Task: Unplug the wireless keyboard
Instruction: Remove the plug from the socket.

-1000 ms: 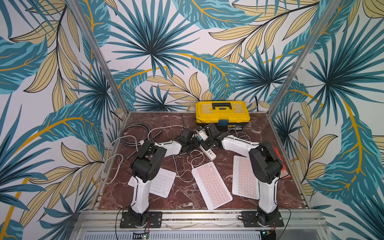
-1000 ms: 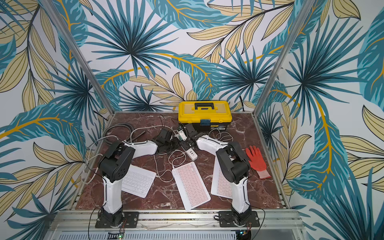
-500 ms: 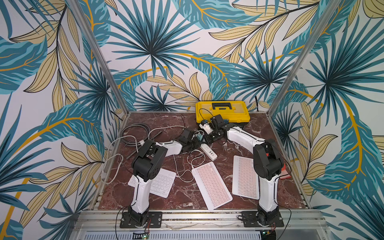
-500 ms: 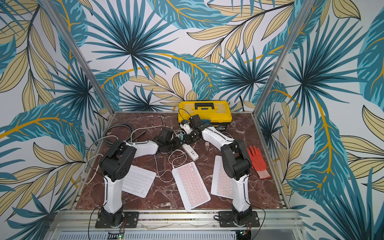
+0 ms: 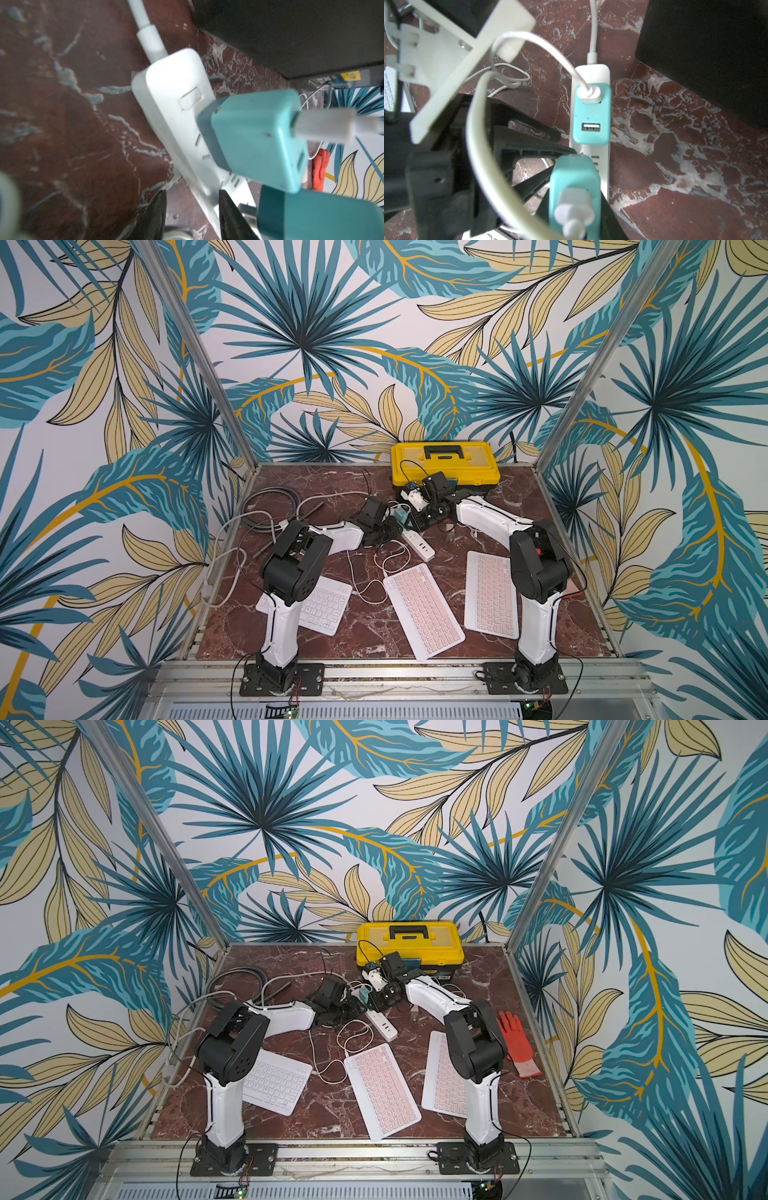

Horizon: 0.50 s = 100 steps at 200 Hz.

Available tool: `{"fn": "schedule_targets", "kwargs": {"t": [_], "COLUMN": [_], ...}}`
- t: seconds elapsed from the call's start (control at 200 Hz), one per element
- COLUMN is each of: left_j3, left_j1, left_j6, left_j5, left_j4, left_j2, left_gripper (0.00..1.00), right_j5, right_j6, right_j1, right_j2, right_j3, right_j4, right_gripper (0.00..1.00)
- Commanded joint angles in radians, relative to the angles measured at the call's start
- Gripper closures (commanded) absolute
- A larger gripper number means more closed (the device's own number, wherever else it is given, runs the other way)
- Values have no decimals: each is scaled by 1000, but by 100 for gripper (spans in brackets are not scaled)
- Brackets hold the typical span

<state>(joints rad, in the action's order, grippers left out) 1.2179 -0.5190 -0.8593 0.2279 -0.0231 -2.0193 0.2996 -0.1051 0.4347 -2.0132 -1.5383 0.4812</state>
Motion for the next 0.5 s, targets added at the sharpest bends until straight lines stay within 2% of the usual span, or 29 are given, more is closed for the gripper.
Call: {"fn": "schedule_targets", "kwargs": {"t": [0.0,0.2,0.496], "left_j3": [-29,18,5], "left_j1": [11,23,40], "left_j6": [45,135,433], "left_j5": [-15,48,333], "left_j4": [-169,-167,-166], "left_j2": [45,137,231], "left_gripper": [54,47,44], "right_j5": [5,97,282], "right_j6": [5,-71,-238], "right_j1": [-21,-53,-119], "right_j2": [51,102,168], "right_j3": [35,95,117], "right_j4": [19,23,129], "right_gripper": [85,83,81]}}
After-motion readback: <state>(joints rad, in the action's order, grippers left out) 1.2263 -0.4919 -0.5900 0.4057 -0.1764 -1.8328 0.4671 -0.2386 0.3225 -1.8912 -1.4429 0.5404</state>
